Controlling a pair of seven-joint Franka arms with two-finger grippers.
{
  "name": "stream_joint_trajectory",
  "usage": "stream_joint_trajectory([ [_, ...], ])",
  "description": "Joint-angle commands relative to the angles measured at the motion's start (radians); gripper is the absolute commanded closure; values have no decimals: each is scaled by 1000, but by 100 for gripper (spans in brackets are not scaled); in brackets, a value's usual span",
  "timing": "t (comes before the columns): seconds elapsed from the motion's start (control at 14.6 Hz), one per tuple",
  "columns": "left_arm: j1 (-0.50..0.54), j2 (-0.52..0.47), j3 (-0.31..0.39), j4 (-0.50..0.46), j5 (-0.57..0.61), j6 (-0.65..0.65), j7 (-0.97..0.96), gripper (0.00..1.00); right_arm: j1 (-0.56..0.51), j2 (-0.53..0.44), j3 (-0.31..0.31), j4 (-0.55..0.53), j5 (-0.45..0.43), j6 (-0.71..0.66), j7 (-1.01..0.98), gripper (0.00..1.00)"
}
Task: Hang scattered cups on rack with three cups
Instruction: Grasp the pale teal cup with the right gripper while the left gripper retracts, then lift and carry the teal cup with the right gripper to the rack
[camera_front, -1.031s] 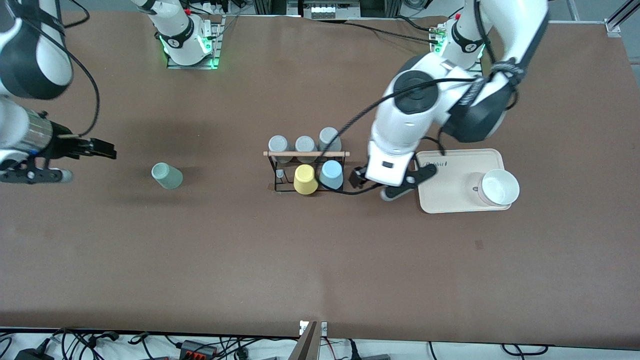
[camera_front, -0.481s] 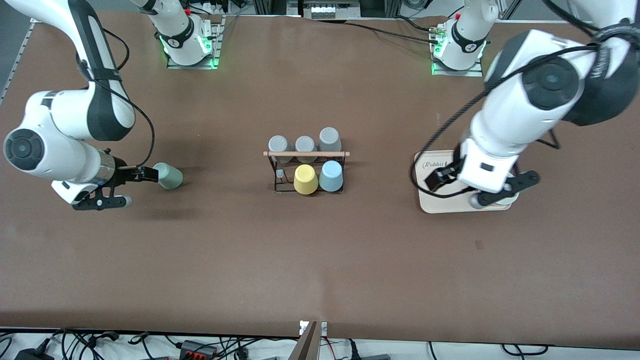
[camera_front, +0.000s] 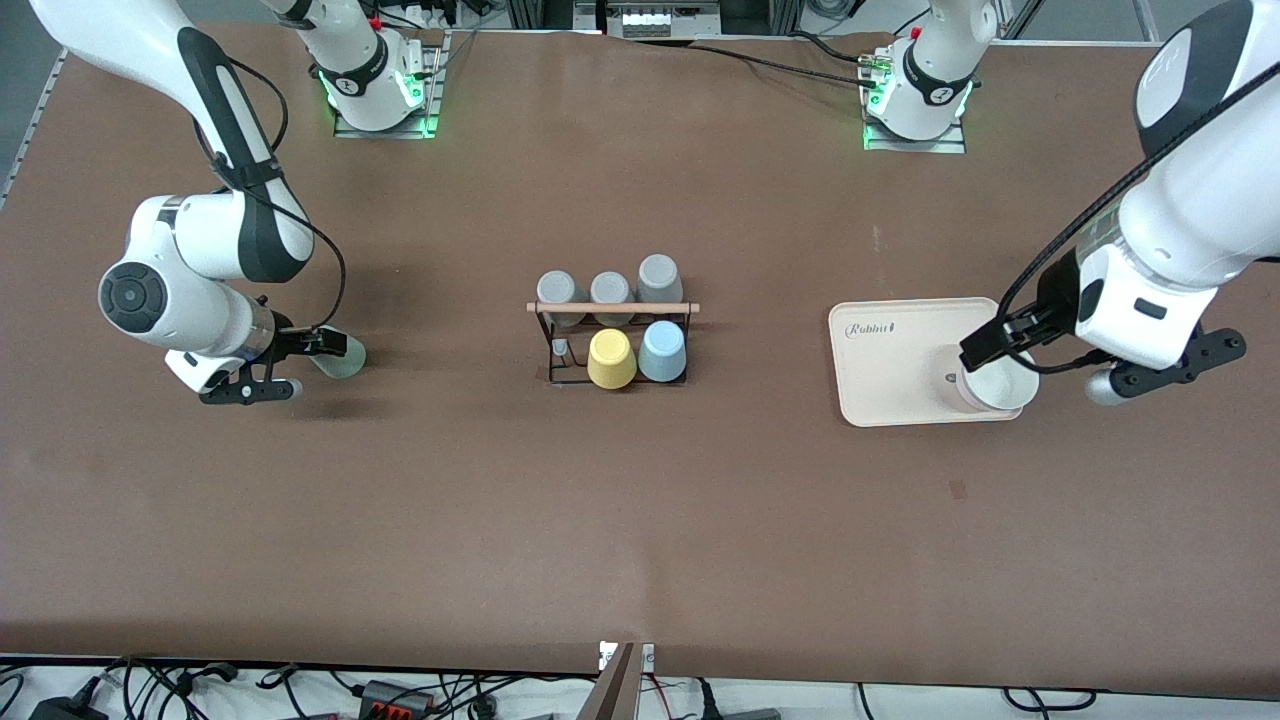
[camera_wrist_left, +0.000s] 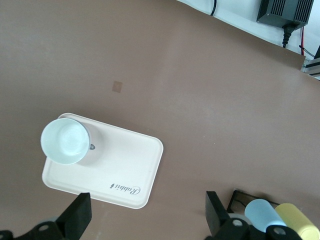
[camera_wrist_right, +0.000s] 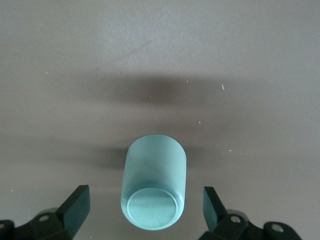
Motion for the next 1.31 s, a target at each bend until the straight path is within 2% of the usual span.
stream_joint_trajectory([
  [0.0, 38, -44, 5, -31, -25, -49, 157, 0, -9, 10, 3, -13, -13, 18, 57, 0],
  [0.21, 23, -78, 100, -30, -77, -71, 256, 0, -8, 17, 3, -15, -13, 22, 60, 0],
  [0.55, -92, -135, 289, -36, -117, -102, 377, 0, -9, 42, 3, -16, -13, 25, 58, 0],
  [0.82, -175, -187, 408, -62, -131, -134, 440, 0, -5, 48, 3, -16, -13, 18, 58, 0],
  [0.96, -204, -234, 477, -109, -172, -134, 486, 0, -8, 60, 3, -15, -13, 18, 58, 23],
  [1.17, -200, -271, 490, -146, -174, -131, 532, 0, -6, 59, 3, -6, -13, -4, 58, 64],
  [1.24, -194, -285, 492, -166, -172, -126, 537, 0, -6, 53, 3, 6, -13, -19, 61, 73],
])
